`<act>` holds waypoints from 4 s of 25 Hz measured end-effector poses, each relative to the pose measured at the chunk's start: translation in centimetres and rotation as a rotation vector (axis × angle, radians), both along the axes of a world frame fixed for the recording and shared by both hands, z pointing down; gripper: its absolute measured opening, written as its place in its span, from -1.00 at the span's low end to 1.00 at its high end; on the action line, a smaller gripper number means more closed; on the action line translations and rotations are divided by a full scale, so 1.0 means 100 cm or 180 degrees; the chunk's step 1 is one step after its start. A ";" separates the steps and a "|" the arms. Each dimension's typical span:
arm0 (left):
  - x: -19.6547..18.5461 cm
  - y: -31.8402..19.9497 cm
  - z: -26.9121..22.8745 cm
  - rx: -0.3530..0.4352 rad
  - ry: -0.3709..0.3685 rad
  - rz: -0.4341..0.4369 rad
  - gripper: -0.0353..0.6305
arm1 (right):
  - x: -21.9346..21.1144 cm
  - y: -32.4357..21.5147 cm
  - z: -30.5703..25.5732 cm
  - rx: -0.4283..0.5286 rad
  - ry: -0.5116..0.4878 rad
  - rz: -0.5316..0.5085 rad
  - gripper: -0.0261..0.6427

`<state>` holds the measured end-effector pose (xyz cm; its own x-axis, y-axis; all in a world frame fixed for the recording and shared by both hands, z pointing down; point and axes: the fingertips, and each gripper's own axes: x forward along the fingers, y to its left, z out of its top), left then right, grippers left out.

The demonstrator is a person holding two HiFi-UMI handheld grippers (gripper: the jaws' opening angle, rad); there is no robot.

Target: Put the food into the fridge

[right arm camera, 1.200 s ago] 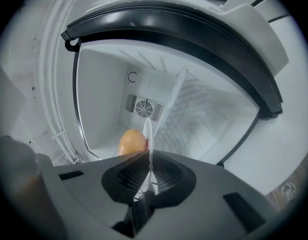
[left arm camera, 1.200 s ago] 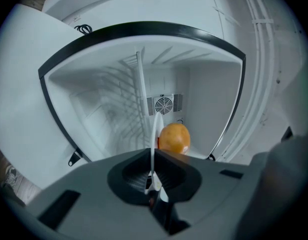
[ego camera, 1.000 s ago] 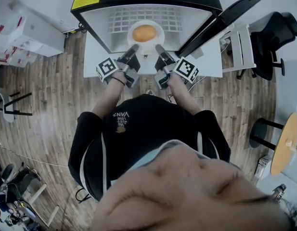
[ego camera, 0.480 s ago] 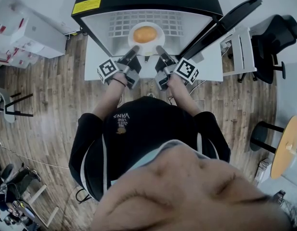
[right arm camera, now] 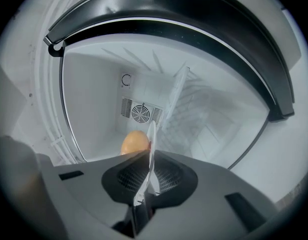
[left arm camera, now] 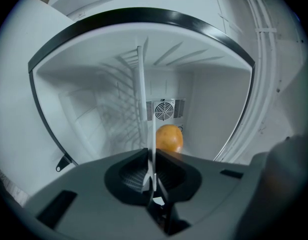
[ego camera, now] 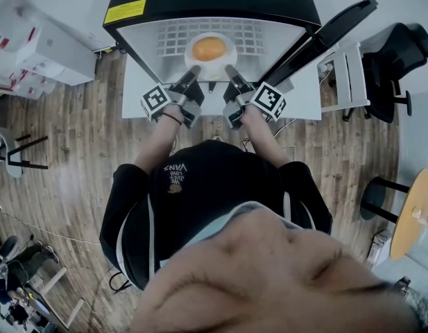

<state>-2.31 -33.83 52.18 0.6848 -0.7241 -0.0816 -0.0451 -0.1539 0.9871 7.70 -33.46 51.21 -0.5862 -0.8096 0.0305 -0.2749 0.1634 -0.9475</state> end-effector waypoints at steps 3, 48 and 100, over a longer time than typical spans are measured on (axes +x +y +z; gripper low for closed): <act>-0.001 -0.002 -0.001 -0.0007 0.0043 -0.0019 -0.81 | 0.000 -0.002 -0.001 0.0003 0.0013 0.0003 -0.85; 0.001 -0.038 -0.014 0.0102 0.0203 -0.0227 -0.76 | 0.003 -0.040 -0.009 0.0105 -0.0001 -0.0087 -0.78; -0.027 -0.008 -0.030 0.1079 -0.1033 -0.0476 -0.63 | 0.004 -0.002 -0.014 0.0826 0.1432 -0.0084 -0.77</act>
<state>-5.01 -34.67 49.14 0.6044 -0.7861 -0.1292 -0.3883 -0.4323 0.8138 8.08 -33.68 49.77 -0.5817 -0.8090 0.0844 -0.6384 0.3897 -0.6638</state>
